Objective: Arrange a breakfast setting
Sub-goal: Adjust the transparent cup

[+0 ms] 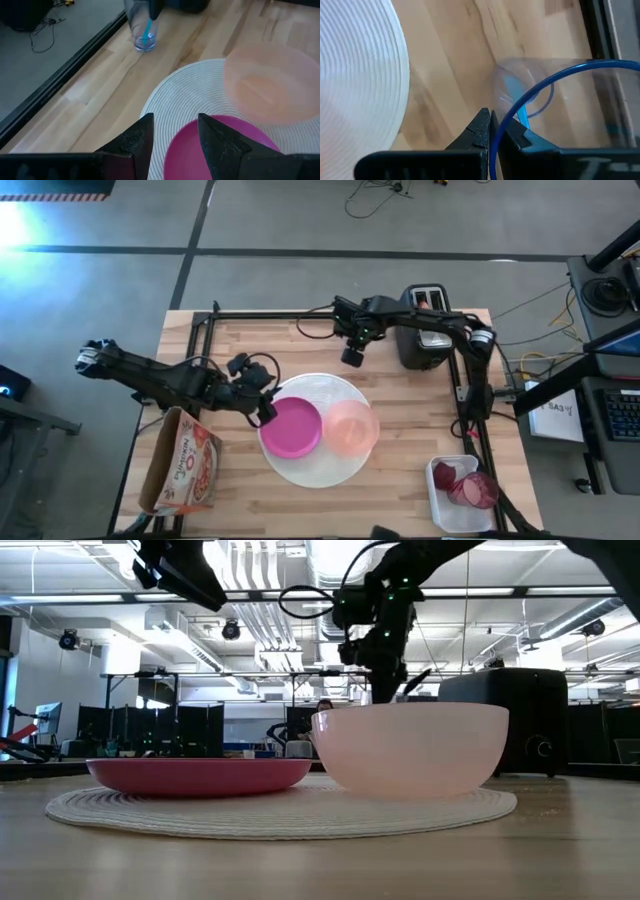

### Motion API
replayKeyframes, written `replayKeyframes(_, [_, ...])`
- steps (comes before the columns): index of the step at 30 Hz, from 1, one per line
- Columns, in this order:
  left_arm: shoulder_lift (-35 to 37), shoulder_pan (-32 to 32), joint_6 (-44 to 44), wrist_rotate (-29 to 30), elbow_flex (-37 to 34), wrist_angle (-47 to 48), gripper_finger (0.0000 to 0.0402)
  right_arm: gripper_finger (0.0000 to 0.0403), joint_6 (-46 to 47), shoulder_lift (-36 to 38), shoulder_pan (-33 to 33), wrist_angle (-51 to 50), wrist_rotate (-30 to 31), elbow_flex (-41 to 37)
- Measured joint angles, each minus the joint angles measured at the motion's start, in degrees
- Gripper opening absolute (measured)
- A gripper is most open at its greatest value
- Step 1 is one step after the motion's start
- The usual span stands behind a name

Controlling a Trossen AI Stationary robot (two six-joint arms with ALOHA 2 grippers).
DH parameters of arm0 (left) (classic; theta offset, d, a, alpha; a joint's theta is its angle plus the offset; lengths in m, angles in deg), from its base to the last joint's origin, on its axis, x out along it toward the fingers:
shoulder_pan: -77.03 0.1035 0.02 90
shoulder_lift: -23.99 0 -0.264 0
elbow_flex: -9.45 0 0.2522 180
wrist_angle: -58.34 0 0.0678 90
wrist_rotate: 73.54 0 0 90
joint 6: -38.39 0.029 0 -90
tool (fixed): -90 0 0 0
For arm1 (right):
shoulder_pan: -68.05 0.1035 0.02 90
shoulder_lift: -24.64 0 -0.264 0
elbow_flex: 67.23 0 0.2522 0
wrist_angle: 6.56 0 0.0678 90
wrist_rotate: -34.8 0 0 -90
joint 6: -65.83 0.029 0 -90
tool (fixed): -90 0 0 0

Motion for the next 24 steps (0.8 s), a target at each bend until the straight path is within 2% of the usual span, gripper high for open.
replayKeyframes(9, [0.22,0.00,0.00,0.02,0.00,1.34,0.0137,0.0009,-5.70,-8.80,-0.70,-6.72,0.05,15.78])
replayKeyframes(16, [0.22,0.00,-0.64,0.02,0.00,1.44,0.0137,0.0009,-7.85,-16.42,-1.52,-14.27,2.97,27.16])
replayKeyframes(20, [0.22,-0.02,-1.07,0.02,0.00,1.44,0.0137,0.0009,-7.86,-18.94,-1.72,-17.18,3.08,30.63])
replayKeyframes(24, [0.22,-0.01,-1.09,0.02,0.00,1.44,0.0137,0.0010,-7.85,-19.09,-1.83,-17.34,3.07,30.82])
